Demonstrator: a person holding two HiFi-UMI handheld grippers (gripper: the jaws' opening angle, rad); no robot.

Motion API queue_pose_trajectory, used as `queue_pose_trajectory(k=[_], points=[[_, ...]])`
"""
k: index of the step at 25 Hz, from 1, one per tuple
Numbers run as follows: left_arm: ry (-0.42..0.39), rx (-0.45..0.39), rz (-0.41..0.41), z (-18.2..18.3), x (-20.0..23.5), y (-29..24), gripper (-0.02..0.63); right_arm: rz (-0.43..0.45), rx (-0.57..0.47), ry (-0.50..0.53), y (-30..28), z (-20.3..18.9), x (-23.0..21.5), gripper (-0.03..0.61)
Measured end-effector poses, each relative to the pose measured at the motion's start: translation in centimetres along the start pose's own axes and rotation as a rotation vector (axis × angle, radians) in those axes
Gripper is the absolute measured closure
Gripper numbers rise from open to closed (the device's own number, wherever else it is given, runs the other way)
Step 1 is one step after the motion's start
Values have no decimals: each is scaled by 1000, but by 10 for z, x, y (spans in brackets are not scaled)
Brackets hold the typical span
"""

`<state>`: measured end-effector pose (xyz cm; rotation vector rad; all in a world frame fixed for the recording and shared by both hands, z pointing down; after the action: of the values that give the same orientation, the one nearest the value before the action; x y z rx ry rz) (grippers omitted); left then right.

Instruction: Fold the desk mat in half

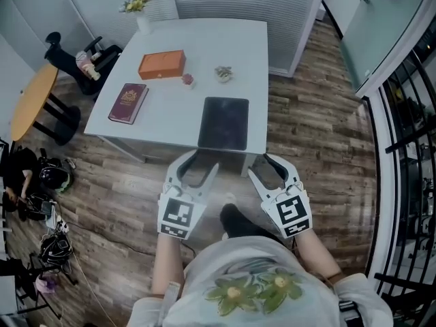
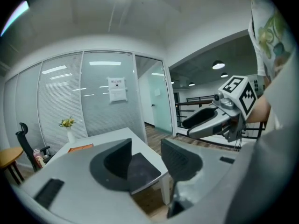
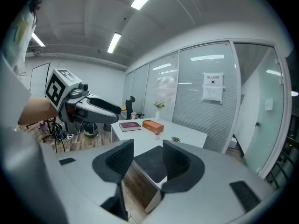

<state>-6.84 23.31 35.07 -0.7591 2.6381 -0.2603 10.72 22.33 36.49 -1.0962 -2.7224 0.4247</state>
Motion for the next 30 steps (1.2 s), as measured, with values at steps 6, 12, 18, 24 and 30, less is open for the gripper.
queue_pose_trajectory(k=[6, 12, 18, 24, 30], points=[[-56, 67, -73, -20, 27, -29, 365, 35, 57, 70, -35, 0, -13, 393], [-137, 215, -122, -59, 44, -58, 364, 66, 137, 110, -71, -9, -27, 393], [-166, 308, -192, -92, 55, -85, 365, 84, 235, 94, -101, -28, -43, 393], [-210, 424, -276, -129, 57, -114, 365, 107, 336, 96, -127, -56, -55, 393], [-288, 537, -364, -168, 50, -140, 365, 149, 447, 89, -156, -94, -59, 393]])
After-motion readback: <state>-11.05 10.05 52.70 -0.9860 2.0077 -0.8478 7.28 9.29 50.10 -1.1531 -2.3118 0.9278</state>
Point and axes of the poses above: the fingertips, and each gripper's own axes: y backward along the fingers, x to its left, z out of its top, the point moved 6 cm from there along y, backward along the fingers, and after that the axes turned 6 degrees about -y, right-handed, at the moved point
